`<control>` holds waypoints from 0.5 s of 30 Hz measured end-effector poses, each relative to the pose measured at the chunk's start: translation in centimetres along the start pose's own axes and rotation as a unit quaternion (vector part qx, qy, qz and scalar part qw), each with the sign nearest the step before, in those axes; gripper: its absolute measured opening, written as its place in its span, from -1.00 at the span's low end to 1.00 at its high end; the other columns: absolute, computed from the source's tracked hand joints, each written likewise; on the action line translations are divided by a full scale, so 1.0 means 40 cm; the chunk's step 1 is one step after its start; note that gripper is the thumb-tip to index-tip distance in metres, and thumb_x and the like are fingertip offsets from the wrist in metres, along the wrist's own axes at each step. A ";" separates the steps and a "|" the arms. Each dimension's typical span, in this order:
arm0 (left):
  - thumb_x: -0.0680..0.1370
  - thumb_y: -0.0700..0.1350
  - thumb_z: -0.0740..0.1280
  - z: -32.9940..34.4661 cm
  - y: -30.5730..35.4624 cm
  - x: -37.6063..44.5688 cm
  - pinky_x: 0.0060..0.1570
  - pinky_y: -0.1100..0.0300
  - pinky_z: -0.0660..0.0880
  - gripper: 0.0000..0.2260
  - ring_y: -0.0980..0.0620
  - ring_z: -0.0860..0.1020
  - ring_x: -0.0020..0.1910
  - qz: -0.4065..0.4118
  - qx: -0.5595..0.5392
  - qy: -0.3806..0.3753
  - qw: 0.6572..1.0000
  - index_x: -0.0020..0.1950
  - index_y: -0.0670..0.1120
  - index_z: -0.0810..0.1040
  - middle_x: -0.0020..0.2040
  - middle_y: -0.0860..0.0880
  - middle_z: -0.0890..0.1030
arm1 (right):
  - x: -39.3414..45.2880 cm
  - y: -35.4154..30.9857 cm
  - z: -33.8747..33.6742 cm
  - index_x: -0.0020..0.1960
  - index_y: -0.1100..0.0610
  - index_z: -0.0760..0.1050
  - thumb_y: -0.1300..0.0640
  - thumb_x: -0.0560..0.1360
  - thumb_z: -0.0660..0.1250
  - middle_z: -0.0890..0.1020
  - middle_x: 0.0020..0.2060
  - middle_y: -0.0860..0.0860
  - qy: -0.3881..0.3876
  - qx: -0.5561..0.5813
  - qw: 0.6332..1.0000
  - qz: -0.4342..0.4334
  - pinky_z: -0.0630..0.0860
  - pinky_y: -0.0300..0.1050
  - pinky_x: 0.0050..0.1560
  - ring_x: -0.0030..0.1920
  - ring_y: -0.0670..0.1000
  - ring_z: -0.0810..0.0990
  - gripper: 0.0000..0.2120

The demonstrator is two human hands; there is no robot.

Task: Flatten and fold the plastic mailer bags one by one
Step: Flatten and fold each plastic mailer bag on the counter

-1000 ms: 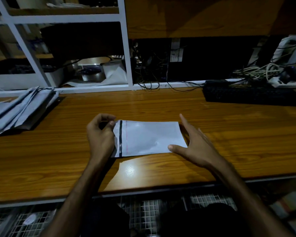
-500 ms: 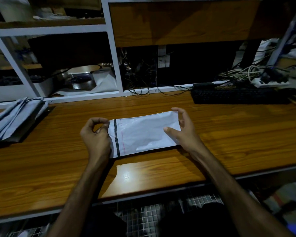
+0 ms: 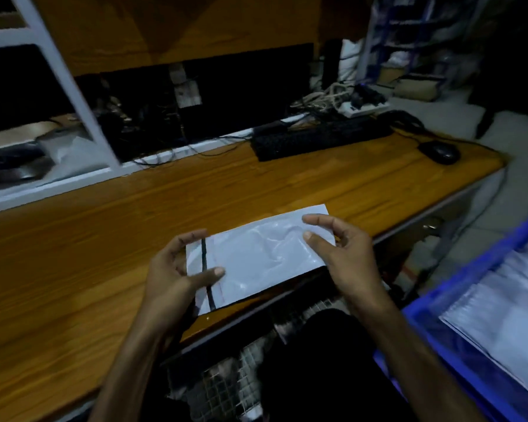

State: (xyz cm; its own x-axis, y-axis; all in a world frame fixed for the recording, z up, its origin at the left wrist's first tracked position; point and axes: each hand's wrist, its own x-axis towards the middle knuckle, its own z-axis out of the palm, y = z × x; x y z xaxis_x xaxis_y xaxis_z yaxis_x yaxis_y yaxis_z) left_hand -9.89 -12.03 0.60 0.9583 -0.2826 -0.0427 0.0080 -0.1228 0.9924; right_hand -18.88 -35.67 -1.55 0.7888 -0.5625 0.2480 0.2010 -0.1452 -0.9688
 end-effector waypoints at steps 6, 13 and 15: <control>0.36 -0.46 0.56 0.185 0.025 -0.015 -0.51 0.23 0.42 -0.60 -0.04 0.54 -0.48 0.038 0.039 -0.116 0.992 0.07 -0.07 0.66 0.21 -0.08 0.66 | -0.091 -0.051 -0.260 0.13 0.07 0.69 0.31 0.54 0.47 0.74 0.08 -0.17 0.072 -0.055 0.996 -0.016 0.53 -0.33 0.14 0.17 -0.18 0.66 -0.78; 0.35 -0.46 0.57 0.512 0.069 -0.008 -0.13 -0.15 0.65 -0.72 -0.06 0.72 -0.10 0.098 0.076 -0.293 0.948 -0.22 -0.08 0.68 -0.10 -0.04 0.74 | -0.288 -0.078 -0.575 0.07 0.04 0.70 0.24 0.52 0.50 0.73 -0.06 -0.18 0.160 -0.186 0.968 0.061 0.55 -0.17 -0.18 -0.13 -0.10 0.66 -0.83; 0.37 -0.47 0.55 0.620 0.076 -0.015 -0.16 0.05 0.64 -0.73 0.02 0.71 -0.11 0.118 0.088 -0.350 0.925 -0.20 -0.10 0.67 -0.11 -0.02 0.74 | -0.336 -0.063 -0.657 0.03 -0.07 0.71 0.20 0.50 0.53 0.71 -0.07 -0.24 0.180 -0.261 0.943 0.102 0.56 -0.15 -0.19 -0.17 -0.04 0.63 -0.81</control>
State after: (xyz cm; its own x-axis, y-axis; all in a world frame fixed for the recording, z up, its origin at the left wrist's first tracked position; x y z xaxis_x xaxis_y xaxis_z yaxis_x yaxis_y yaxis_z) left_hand -17.50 -35.83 0.77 0.5073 -0.8604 0.0479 -0.2837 -0.1142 0.9521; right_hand -45.24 -49.14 -2.40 0.5136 -0.8479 0.1311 -0.3211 -0.3316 -0.8871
